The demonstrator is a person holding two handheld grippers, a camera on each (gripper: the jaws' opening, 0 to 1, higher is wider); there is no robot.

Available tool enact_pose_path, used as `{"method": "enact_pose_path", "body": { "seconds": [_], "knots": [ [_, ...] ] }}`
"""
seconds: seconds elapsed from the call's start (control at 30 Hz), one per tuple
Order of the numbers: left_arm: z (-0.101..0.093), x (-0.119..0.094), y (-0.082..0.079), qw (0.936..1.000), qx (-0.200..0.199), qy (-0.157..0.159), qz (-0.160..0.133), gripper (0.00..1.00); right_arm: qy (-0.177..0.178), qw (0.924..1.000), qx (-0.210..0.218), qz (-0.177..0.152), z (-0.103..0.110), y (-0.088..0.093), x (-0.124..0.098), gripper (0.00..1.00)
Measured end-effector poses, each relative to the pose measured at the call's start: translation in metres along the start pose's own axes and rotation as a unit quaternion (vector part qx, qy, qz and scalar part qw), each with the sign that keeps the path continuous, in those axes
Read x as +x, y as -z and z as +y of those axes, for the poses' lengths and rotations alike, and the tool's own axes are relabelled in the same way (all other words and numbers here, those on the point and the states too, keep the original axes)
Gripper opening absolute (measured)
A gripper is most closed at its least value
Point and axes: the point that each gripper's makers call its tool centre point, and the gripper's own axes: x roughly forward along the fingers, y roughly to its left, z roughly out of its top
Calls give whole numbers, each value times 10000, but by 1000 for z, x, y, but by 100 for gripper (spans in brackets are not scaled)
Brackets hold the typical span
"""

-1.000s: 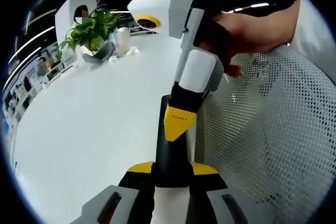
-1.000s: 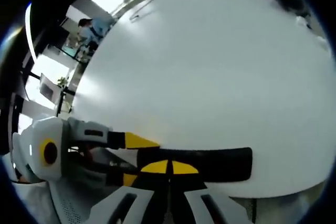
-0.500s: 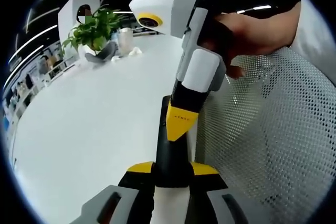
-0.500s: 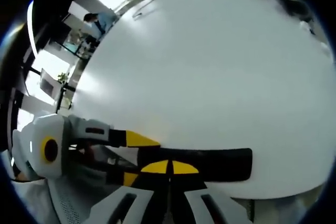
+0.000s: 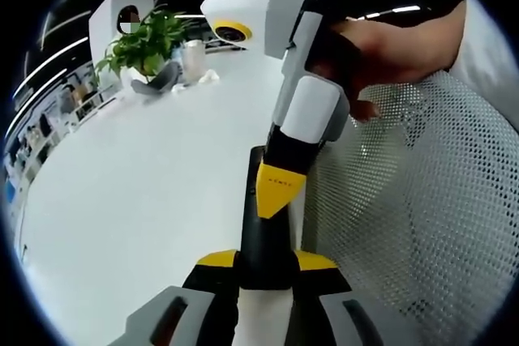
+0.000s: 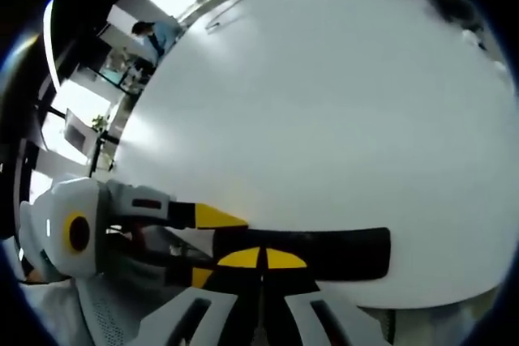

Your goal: Press the specified remote control buttons in sequence, fully releasing each button before pressing the next.

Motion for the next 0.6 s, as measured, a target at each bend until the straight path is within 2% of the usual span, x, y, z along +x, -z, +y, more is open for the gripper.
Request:
{"method": "enact_pose_path", "body": {
  "seconds": [0.13, 0.2, 0.27, 0.3, 0.37, 0.4, 0.47, 0.5, 0.6],
  "knots": [
    [0, 0, 0, 9999, -99, -30, 49, 24, -96, 9998, 187, -21, -1, -1, -3, 0],
    [0, 1, -1, 9999, -134, -44, 77, 24, -186, 9995, 219, -137, 3, -5, -7, 0],
    [0, 1, -1, 9998, -145, -60, 108, 24, -339, 9981, 195, -482, 9, -16, -16, 0],
    [0, 1, -1, 9998, -151, -66, 119, 24, -349, 9978, 190, -529, 9, -17, -18, 0],
    [1, 1, -1, 9998, -160, -89, 128, 24, -289, 9944, 78, -1012, 7, -30, -36, 0],
    [1, 1, -1, 9997, -164, -94, 127, 24, -273, 9913, 60, -1287, 6, -38, -46, 0],
    [1, 1, -1, 9996, -214, -136, 121, 24, -338, 9860, -15, -1632, 6, -45, -60, 0],
    [1, 2, -1, 9996, -230, -149, 122, 24, -472, 9799, 8, -1937, 8, -51, -73, 0],
    [1, 2, -1, 9994, -238, -197, 120, 24, -434, 9723, 17, -2295, 4, -56, -93, 0]
  ]
}}
